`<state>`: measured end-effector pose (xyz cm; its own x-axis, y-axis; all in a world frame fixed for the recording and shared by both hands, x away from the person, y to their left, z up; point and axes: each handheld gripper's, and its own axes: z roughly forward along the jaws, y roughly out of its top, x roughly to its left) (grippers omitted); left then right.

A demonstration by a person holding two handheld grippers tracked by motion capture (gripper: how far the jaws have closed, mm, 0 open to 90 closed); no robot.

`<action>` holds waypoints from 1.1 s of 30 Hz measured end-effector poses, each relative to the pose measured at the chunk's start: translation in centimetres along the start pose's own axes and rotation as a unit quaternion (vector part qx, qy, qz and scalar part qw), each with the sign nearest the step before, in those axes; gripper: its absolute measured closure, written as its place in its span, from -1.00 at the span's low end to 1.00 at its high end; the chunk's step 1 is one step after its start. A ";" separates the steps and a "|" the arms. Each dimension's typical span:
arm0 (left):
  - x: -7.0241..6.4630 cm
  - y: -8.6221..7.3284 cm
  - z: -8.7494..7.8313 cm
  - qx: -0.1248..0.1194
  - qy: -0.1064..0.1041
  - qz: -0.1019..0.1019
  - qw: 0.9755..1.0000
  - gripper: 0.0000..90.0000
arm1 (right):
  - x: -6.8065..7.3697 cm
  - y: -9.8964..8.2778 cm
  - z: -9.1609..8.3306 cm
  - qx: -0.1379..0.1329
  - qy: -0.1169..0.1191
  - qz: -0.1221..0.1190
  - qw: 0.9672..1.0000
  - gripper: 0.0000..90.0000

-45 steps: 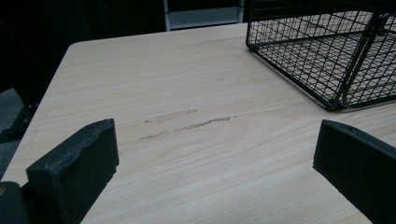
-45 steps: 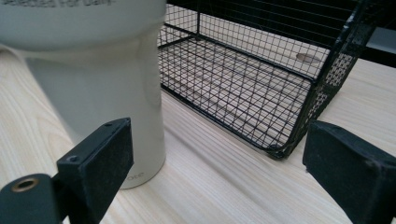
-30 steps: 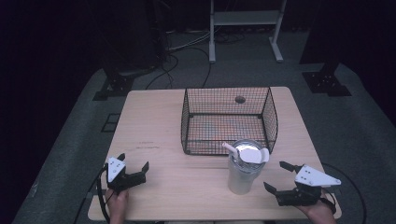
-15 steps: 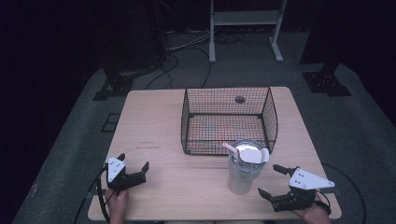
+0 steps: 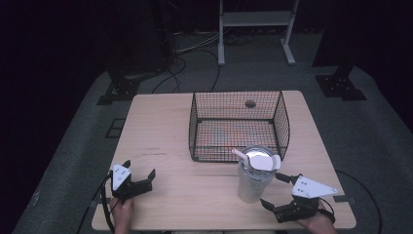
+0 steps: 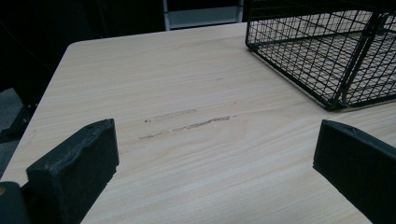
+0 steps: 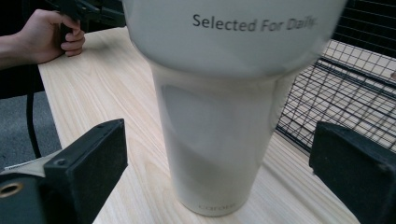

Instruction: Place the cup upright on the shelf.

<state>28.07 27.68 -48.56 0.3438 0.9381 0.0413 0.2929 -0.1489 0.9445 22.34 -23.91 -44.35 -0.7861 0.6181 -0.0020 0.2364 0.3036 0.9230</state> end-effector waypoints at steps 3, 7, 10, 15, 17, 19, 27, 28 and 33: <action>0.0 0.0 0.0 0.000 0.000 0.000 1.000 -1.00 | 0.1 0.1 0.5 -0.002 0.002 0.000 1.000 -0.92; 0.0 0.0 0.0 0.000 -0.001 0.000 1.000 -1.00 | 0.1 0.2 1.1 -0.003 0.006 0.001 1.000 -0.92; 0.0 0.0 0.0 0.000 -0.001 0.000 1.000 -1.00 | 0.0 0.3 1.6 -0.005 0.005 -0.004 1.000 -0.92; 0.0 0.0 0.0 -0.001 -0.001 0.000 1.000 -1.00 | 0.0 0.4 2.4 -0.008 0.005 -0.004 1.000 -0.92; 0.0 0.0 0.0 -0.001 -0.001 0.000 1.000 -1.00 | 0.0 0.5 2.8 -0.010 0.005 -0.001 1.000 -0.92; 0.0 0.0 0.0 -0.001 -0.001 0.000 1.000 -1.00 | 0.0 0.5 3.0 -0.015 0.005 0.000 1.000 -0.92; 0.0 0.0 0.0 0.000 -0.001 0.000 1.000 -1.00 | 0.0 0.4 3.7 -0.031 -0.003 0.008 0.999 -0.91; 0.0 0.0 0.0 0.000 -0.001 0.000 1.000 -1.00 | 0.0 0.5 3.8 -0.033 -0.003 0.007 0.999 -0.91; 0.0 0.0 0.0 0.000 -0.001 0.000 1.000 -1.00 | 0.0 0.5 4.3 -0.040 -0.008 0.003 0.999 -0.91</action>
<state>28.06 27.68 -48.56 0.3456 0.9375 0.0412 0.2922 -0.1492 0.9446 24.91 -20.60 -45.53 -0.7753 0.6316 -0.0020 0.1943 0.2416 0.9507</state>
